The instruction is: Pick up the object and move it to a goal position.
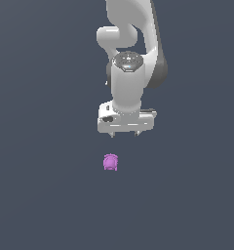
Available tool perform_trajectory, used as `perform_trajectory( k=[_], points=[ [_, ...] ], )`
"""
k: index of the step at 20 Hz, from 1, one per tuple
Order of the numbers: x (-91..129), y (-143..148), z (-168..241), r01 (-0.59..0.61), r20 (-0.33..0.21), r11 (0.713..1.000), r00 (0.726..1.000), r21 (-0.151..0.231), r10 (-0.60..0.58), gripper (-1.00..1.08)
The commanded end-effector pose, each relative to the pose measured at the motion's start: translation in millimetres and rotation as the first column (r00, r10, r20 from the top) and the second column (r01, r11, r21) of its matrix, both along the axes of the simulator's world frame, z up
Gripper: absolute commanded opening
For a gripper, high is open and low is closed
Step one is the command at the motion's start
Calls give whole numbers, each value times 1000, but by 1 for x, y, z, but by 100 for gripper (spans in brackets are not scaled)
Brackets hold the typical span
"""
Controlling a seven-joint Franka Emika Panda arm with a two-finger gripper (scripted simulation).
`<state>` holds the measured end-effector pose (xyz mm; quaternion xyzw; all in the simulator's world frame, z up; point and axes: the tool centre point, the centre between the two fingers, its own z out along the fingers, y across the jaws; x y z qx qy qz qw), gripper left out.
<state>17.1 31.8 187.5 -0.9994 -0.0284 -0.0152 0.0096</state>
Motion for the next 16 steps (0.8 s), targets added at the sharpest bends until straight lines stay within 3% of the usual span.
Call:
perform_trajectory(
  k=[1,16],
  points=[
    [4,-3,-5,6,-2,1000,1000,-1,-6,100],
    [44,-49,-78,88,-25,996,996,-16,-88,100]
  ],
)
